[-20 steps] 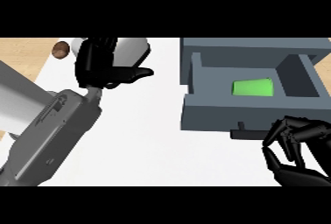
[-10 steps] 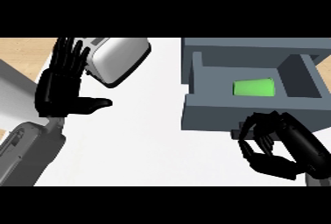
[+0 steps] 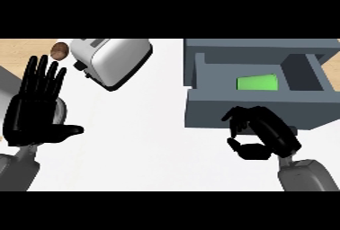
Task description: Pick up the cup, place it into the drawer and close the drawer
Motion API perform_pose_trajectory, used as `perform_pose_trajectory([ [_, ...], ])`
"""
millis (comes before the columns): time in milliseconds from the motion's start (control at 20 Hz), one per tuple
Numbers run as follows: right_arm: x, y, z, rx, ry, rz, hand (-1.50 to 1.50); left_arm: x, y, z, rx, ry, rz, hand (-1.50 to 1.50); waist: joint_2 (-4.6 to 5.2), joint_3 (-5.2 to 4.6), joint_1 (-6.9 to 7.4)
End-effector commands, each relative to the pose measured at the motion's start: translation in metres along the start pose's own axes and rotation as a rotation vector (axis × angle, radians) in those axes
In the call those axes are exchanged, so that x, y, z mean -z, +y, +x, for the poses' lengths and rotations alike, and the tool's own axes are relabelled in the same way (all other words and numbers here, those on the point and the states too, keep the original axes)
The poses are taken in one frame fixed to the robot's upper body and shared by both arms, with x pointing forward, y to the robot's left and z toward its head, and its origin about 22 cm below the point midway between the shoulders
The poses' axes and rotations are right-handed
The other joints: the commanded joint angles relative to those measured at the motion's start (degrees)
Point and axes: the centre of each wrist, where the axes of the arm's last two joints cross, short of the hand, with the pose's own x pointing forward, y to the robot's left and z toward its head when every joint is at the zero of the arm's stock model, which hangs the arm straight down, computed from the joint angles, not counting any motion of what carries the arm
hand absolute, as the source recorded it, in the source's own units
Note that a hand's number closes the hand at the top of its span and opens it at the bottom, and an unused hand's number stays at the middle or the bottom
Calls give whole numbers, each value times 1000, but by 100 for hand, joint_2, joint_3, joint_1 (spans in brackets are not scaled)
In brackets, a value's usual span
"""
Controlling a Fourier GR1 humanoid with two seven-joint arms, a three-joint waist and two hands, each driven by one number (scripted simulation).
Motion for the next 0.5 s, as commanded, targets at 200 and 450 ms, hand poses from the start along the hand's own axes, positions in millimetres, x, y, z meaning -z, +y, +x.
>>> perform_pose_trajectory([
  [200, 48, 40, -24, -104, 68, 79, -150, -29, 36, -11, -10, -3, 13, -150, 10, -1, -24],
  [450, 78, 55, -35, -96, 96, 123, -150, -31, 36, 2, -18, 10, -5, -150, 7, 1, -5],
])
